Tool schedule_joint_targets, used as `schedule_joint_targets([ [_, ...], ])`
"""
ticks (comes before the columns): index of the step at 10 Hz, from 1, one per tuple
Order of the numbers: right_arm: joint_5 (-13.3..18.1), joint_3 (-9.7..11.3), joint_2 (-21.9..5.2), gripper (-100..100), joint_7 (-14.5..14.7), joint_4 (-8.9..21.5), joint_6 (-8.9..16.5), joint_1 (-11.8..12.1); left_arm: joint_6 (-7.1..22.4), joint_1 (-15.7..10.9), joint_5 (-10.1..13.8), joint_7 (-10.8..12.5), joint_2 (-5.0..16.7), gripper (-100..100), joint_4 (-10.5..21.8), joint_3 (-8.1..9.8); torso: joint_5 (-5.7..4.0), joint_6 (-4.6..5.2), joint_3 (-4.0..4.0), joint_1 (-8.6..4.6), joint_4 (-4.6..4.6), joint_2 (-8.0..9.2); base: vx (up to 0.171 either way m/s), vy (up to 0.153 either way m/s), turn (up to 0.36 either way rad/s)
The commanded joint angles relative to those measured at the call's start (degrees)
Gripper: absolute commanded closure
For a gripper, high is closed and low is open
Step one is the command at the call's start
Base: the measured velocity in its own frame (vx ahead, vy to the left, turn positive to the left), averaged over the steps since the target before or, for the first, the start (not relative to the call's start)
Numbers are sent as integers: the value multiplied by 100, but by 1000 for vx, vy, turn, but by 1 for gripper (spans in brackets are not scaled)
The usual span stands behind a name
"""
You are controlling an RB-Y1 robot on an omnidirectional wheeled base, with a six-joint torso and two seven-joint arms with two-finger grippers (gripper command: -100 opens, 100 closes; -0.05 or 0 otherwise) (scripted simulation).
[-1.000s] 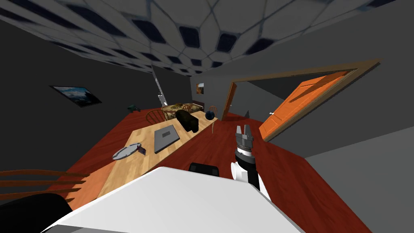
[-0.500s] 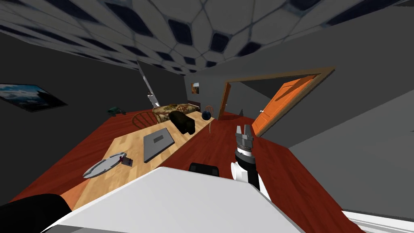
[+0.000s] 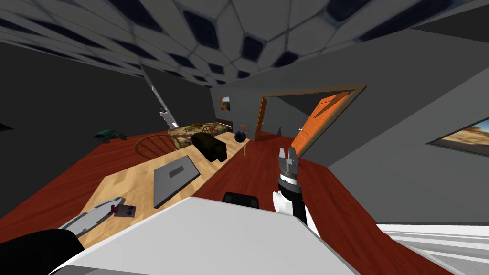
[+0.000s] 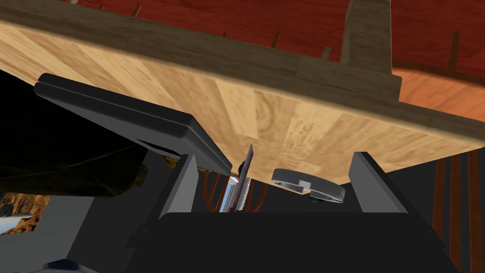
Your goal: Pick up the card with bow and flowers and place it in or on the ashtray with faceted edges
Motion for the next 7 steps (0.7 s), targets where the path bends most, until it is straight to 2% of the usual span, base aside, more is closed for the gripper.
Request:
schedule_joint_targets([
  [1, 0, 0, 0, 0, 0, 0, 0, 0, 4, 4, -117, 58, 102, -100, 286, 46, 0, 0, 0, 0, 0, 0, 72, 47, -269],
  [3, 0, 0, 0, 0, 0, 0, 0, 0, 4, 4, -117, 58, 102, -100, 364, 46, 2, -1, 0, 4, 0, 1, 40, 28, -47],
  [5, 0, 1, 0, 0, 0, 0, 0, -1, -6, 15, -313, 140, 256, -100, 838, 115, -1, 4, 5, -4, 2, 7, 63, 41, -292],
  [7, 0, 0, -1, 0, 0, 0, 0, 0, -12, 5, -495, 217, 410, -100, 1342, 166, 5, 4, -9, 25, -3, -16, 125, 101, -327],
])
